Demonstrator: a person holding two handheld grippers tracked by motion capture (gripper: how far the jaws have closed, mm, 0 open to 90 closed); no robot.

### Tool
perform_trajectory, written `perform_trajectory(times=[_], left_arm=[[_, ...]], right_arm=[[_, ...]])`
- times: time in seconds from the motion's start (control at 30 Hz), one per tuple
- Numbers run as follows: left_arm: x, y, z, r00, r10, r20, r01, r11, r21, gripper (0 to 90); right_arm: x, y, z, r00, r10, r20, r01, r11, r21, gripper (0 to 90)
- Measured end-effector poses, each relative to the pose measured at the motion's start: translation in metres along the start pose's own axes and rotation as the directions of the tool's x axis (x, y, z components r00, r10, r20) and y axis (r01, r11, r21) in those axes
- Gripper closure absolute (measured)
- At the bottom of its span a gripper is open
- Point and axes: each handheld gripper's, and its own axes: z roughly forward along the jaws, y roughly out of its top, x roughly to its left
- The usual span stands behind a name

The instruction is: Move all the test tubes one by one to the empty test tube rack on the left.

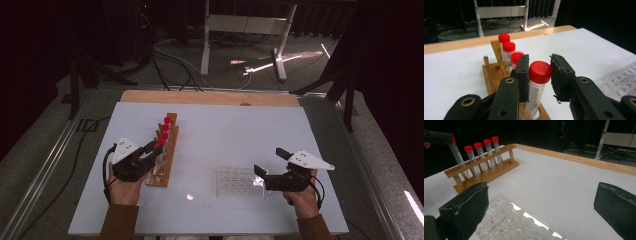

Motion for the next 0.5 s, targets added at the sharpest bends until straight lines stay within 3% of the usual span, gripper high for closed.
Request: perform_trajectory(times=[0.27,0.5], left_arm=[[0.005,-0.012,0.004,0.9996,-0.026,0.003,0.026,0.9993,0.026,70.7],[0.006,-0.016,0.006,0.9996,-0.027,0.011,0.026,0.9986,0.046,70.6]], right_arm=[[-0.001,0.000,-0.001,1.0000,0.003,0.000,-0.003,1.000,-0.003,0.0],[-0.001,0.000,-0.001,1.0000,0.003,0.002,-0.003,1.000,-0.001,0.0]])
